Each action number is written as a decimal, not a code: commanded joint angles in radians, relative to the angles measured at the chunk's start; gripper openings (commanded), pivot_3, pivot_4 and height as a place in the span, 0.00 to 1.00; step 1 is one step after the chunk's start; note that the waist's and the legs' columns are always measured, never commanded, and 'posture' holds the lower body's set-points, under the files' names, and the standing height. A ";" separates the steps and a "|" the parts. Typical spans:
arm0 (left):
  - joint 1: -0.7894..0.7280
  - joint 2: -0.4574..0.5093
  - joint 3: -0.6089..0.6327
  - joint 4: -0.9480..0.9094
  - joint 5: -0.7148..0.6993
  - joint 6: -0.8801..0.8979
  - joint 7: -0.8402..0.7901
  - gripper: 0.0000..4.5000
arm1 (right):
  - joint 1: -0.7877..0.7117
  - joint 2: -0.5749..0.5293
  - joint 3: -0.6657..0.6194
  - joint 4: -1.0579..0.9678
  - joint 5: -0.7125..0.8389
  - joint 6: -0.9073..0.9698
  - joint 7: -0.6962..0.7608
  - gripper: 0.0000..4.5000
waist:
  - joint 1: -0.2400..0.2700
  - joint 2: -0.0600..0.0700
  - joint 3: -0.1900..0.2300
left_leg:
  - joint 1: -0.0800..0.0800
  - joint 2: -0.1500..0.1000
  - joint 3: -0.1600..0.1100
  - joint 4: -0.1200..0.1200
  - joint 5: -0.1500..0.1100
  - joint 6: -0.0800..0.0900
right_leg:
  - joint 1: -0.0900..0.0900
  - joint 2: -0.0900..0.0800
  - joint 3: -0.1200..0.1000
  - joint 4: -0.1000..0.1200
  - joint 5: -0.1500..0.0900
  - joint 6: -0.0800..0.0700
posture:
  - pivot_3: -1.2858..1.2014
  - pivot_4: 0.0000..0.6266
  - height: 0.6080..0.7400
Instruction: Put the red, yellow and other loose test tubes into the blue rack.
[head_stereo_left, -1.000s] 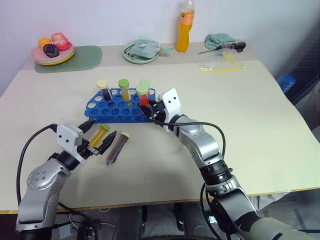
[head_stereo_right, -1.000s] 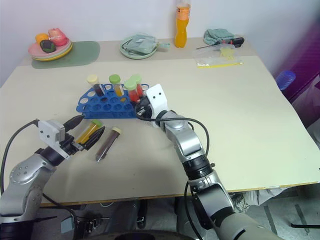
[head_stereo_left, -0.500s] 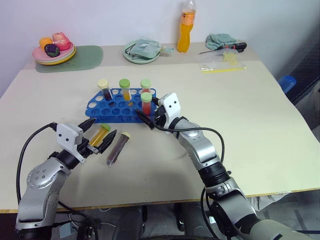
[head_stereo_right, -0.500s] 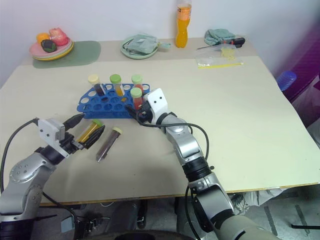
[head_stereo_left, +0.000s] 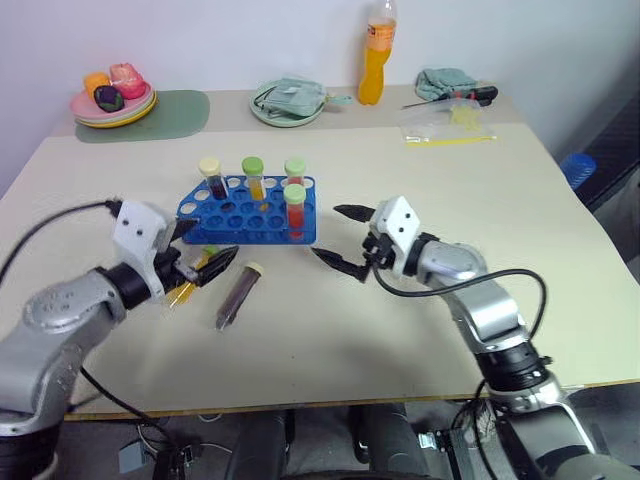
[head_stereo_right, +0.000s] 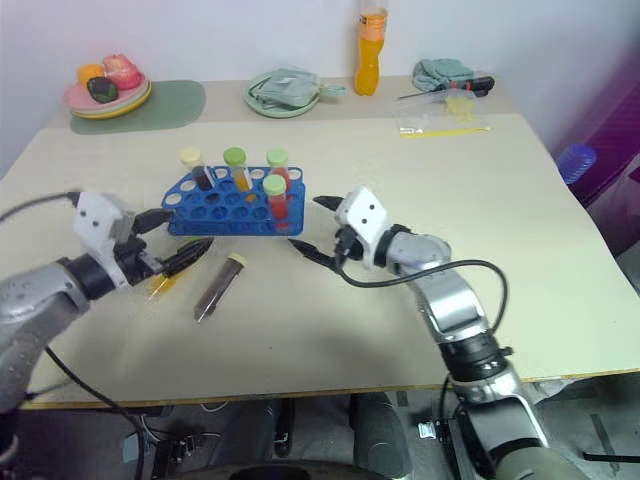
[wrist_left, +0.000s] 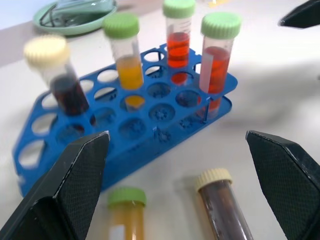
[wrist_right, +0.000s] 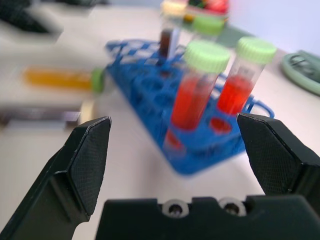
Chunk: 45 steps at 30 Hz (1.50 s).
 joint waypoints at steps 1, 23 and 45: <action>-0.180 0.112 -0.026 0.017 -0.120 0.321 0.025 1.00 | 0.009 -0.077 -0.025 -0.126 0.073 0.033 0.102 0.99 | -0.001 0.000 0.000 | 0.000 0.000 0.000 0.000 0.000 0.000 | 0.000 0.000 0.000 0.000 0.000 0.000 | 0.52 0.24 1.00; -0.767 0.230 -0.812 0.724 0.242 0.459 -0.335 1.00 | 0.029 -0.138 0.021 -0.240 0.105 0.089 0.144 0.99 | 0.004 -0.002 0.001 | -0.001 0.000 0.004 0.001 0.000 0.000 | -0.001 0.006 0.002 0.000 -0.001 0.000 | 0.52 0.24 1.00; -0.529 0.398 -0.453 0.525 0.244 0.093 -0.691 0.17 | 0.063 -0.124 0.028 -0.276 0.097 0.096 0.090 1.00 | -0.003 -0.005 0.003 | -0.002 0.004 0.004 0.001 0.000 0.001 | -0.005 0.006 0.006 0.002 -0.001 0.000 | 0.52 0.24 1.00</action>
